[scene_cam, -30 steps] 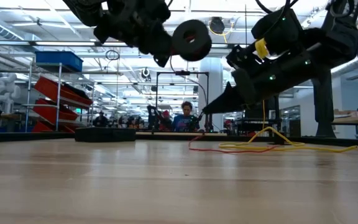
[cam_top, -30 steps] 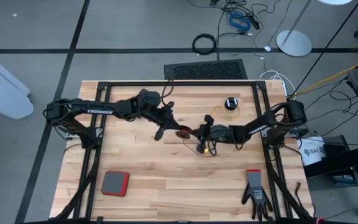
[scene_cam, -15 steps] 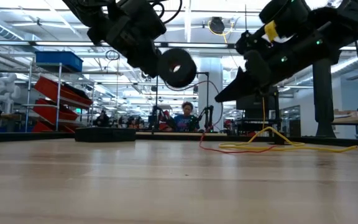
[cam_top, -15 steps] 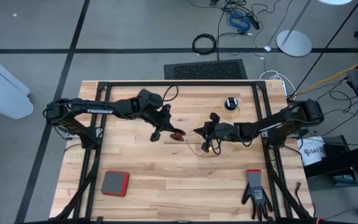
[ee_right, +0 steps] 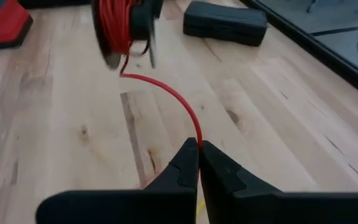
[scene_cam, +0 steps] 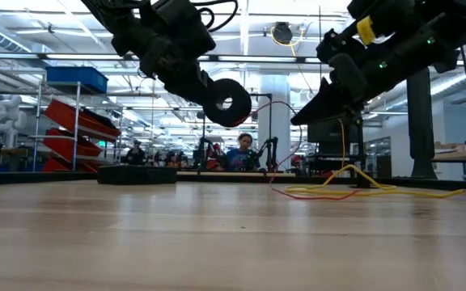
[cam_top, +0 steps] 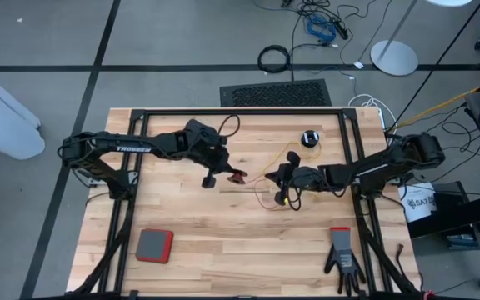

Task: Coil cords
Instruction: Coil the red wire on the spool

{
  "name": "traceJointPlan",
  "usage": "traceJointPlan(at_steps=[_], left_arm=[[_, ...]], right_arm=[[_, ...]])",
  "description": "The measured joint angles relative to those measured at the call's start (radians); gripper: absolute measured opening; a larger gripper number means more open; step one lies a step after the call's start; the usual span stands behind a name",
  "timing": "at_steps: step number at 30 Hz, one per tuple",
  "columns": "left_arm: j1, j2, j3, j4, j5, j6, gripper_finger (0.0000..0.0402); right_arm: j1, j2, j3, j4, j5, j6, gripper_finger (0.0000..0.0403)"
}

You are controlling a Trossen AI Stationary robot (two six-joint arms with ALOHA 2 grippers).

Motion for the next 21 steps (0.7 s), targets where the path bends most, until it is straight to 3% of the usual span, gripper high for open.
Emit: traceJointPlan(at_steps=[9,15,21], left_arm=[[-0.004,0.0,0.0,-0.048,-0.018,0.02,0.0004],[-0.029,0.021,-0.001,0.051,-0.162,0.023,0.0004],[-0.068,0.067,-0.001,0.13,-0.409,0.07,0.0004]], right_arm=[[0.0,-0.045,0.0,-0.014,0.0,0.005,0.0],[-0.006,-0.045,0.0,0.015,-0.007,0.042,0.0],[-0.005,-0.045,0.001,0.037,-0.006,0.052,0.0]])
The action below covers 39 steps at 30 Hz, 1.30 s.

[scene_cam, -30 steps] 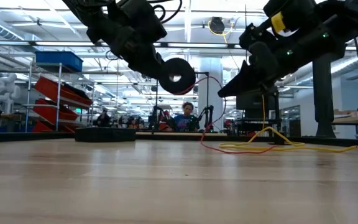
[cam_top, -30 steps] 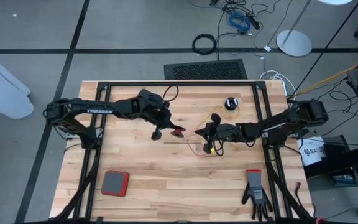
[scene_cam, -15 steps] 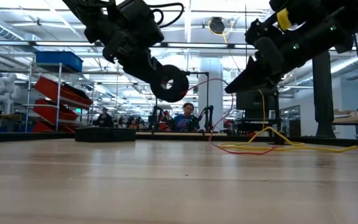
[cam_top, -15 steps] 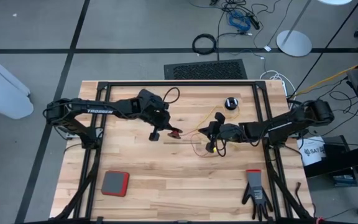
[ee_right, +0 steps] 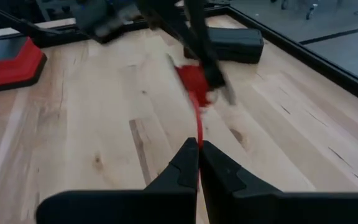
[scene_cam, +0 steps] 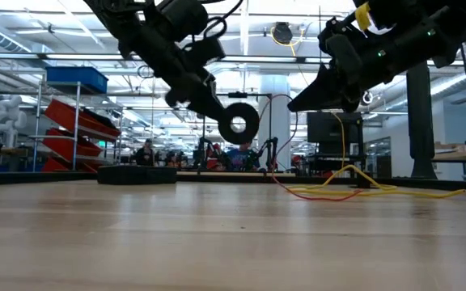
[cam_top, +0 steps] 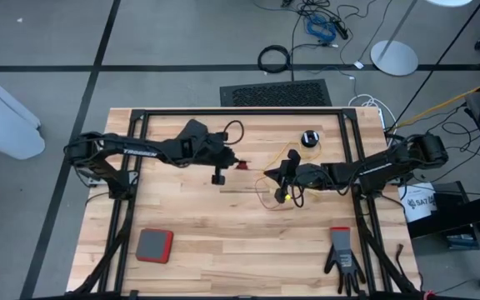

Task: Coil cords
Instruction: Coil the red wire on the spool

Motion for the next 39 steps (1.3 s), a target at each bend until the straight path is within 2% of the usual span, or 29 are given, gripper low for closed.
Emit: traceJointPlan(at_steps=[13,22,31,39], left_arm=[[-0.055,0.106,0.0,0.291,-0.309,0.084,0.0004],[-0.087,0.197,0.01,0.545,-0.455,0.094,0.0004],[-0.117,0.271,0.05,0.691,-0.487,0.07,0.0004],[-0.101,0.273,0.058,0.769,-0.452,-0.067,0.0004]], right_arm=[[-0.028,0.0,0.0,0.121,0.005,-0.012,0.0],[-0.048,0.042,0.0,0.249,0.01,-0.052,0.0],[-0.058,0.166,0.001,0.404,0.113,-0.113,0.0],[-0.056,0.232,0.001,0.453,0.227,-0.152,0.0]])
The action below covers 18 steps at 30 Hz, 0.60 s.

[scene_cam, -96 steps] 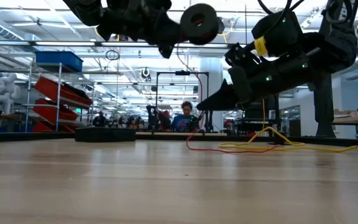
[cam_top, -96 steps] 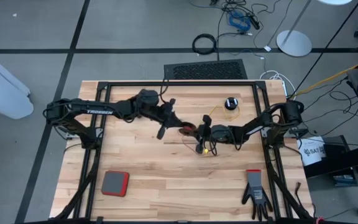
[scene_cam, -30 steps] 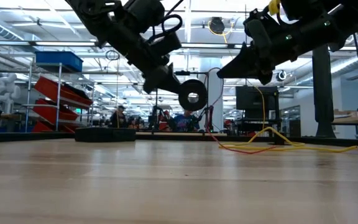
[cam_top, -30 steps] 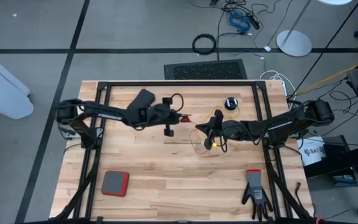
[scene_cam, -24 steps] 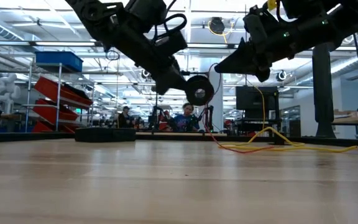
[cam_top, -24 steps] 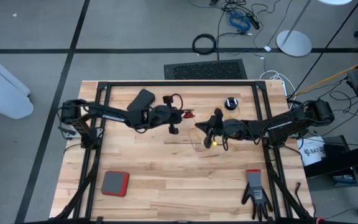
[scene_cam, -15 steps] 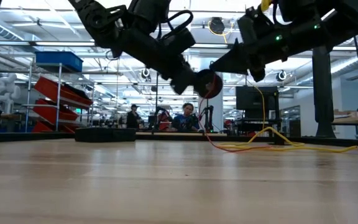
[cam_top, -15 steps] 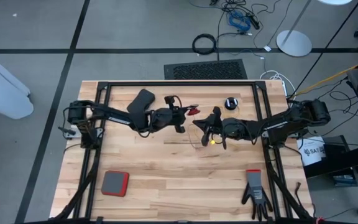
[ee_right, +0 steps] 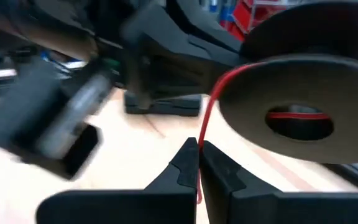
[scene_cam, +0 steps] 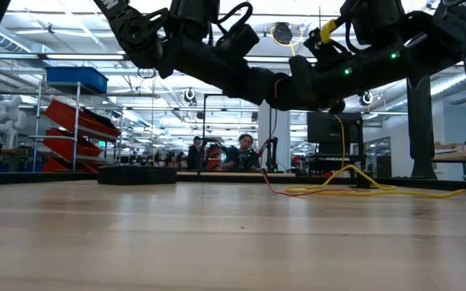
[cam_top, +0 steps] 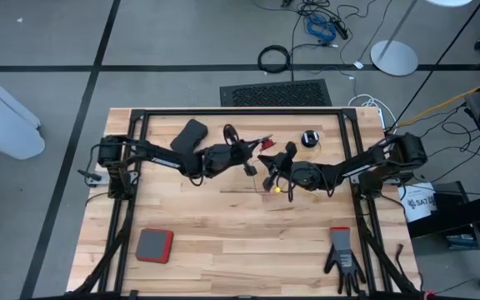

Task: Coil cords
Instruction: Coil the red wire on the spool

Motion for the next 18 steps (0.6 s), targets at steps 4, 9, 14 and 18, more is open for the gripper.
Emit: traceJointPlan(at_steps=[4,9,14,18], left_arm=[[0.005,0.0,0.016,-0.002,0.06,-0.073,0.0004],[0.005,0.0,0.035,0.007,0.065,-0.076,0.0004],[0.005,0.0,0.04,0.053,0.067,-0.098,0.0004],[0.009,-0.002,0.04,0.063,0.085,-0.147,0.0004]], right_arm=[[0.003,0.001,0.0,0.018,0.041,-0.043,0.0],[0.006,0.002,0.0,0.076,0.064,-0.101,0.0],[0.009,0.002,0.0,0.093,0.106,-0.138,0.0],[0.037,0.001,0.0,0.096,0.187,-0.206,0.0]])
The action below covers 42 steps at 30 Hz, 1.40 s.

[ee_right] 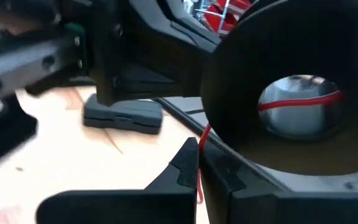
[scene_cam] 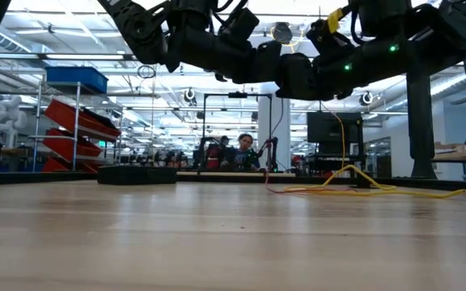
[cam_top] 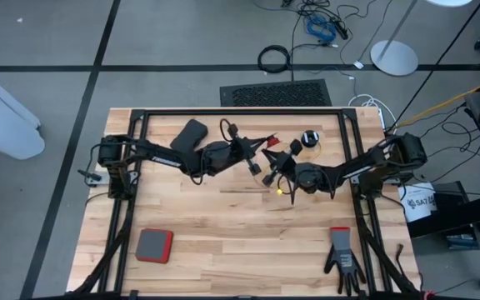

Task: Coil cords
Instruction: Coil the red wire on the spool

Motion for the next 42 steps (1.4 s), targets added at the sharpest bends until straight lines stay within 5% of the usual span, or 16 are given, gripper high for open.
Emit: traceJointPlan(at_steps=[11,21,42], left_arm=[[0.099,-0.024,0.0,-0.056,0.392,-0.312,0.0004],[0.185,-0.141,-0.002,-0.264,0.787,-0.335,0.0004],[0.184,-0.288,0.0,-0.448,0.962,-0.212,0.0004]], right_arm=[[0.047,-0.001,0.0,0.002,0.107,-0.199,0.0],[0.069,-0.006,0.002,-0.059,0.102,-0.249,0.0],[-0.032,-0.002,-0.002,-0.183,-0.127,-0.011,0.0024]])
